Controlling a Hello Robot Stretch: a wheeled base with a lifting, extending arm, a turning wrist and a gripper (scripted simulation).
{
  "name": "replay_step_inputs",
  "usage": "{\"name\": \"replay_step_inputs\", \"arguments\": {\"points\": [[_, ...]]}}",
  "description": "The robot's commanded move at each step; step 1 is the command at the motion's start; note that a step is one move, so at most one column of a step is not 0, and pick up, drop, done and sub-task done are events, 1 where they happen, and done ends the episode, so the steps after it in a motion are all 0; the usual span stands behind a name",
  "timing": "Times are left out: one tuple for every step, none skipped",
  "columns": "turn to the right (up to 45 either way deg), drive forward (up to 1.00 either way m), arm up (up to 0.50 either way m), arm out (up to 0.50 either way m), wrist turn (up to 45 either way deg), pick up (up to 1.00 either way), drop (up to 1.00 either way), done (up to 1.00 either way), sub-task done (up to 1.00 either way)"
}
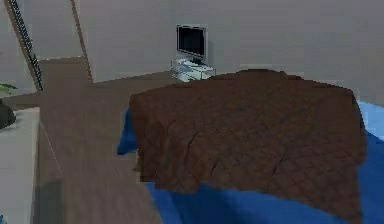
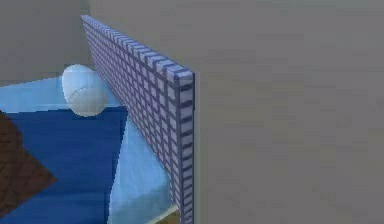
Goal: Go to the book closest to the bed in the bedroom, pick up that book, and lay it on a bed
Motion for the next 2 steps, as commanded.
{"name": "replay_step_inputs", "arguments": {"points": [[-30.0, 0.00, 0.00, 0.00, 0.0, 0.00, 0.00, 0.00, 0.00], [0.0, 0.15, 0.00, 0.00, 0.0, 0.00, 0.00, 0.00, 0.00]]}}
